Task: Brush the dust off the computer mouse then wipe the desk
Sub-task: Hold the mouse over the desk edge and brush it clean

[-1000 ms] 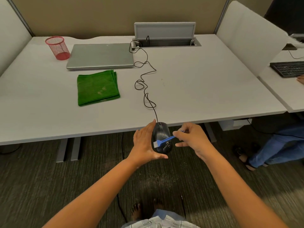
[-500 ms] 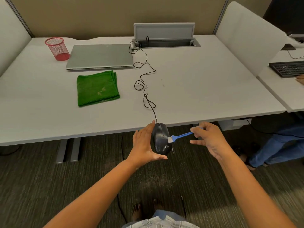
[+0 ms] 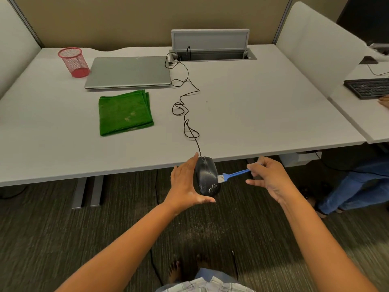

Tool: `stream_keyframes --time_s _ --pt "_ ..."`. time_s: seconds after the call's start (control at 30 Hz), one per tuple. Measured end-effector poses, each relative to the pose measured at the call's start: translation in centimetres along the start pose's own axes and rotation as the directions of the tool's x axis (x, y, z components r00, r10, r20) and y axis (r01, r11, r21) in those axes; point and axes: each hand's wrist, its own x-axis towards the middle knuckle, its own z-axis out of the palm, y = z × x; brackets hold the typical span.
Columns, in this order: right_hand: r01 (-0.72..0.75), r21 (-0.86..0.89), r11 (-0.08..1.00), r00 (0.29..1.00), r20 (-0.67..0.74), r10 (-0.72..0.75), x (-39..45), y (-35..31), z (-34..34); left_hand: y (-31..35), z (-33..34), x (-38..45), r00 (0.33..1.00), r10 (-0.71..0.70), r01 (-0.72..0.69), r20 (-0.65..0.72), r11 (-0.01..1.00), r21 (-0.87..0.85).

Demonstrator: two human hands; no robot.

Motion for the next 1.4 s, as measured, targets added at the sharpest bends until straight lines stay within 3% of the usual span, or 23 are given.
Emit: stream_keyframes --time_s 0.23,0.4,0.57,1.07,1.2,1.4 --pt "0.033 0.065 0.997 0.999 0.013 -0.034 -0.7 -0.4 1.2 -0.1 0.0 -0.1 1.0 -0.024 0.024 0.009 1.0 0.013" --pt "0.122 -0.094 0.988 0.984 0.145 -0.107 -1.6 0.0 3.7 0.1 0.1 -0.2 0.999 -0.025 0.025 0.023 1.0 0.008" --pt "0.153 -0.177 0.972 0.979 0.165 -0.124 -1.7 0.4 3.9 0.1 0.1 -0.2 0.999 -0.029 0.029 0.023 1.0 -0.004" --pt "0.106 -0.022 0.994 0.991 0.085 -0.104 -0.9 0.7 -0.9 -0.1 0.1 0.0 0.999 -0.043 0.042 -0.006 0.999 -0.016" --pt "0.146 0.007 0.989 0.976 0.162 -0.145 -1.4 0.7 0.5 -0.3 0.3 0.0 0.998 -0.057 0.057 0.003 0.998 -0.007" --pt "0.21 -0.121 0.97 0.949 0.265 -0.172 -1.8 1.4 2.7 -0.3 0.4 0.1 0.999 -0.042 0.042 -0.003 0.999 -0.011"
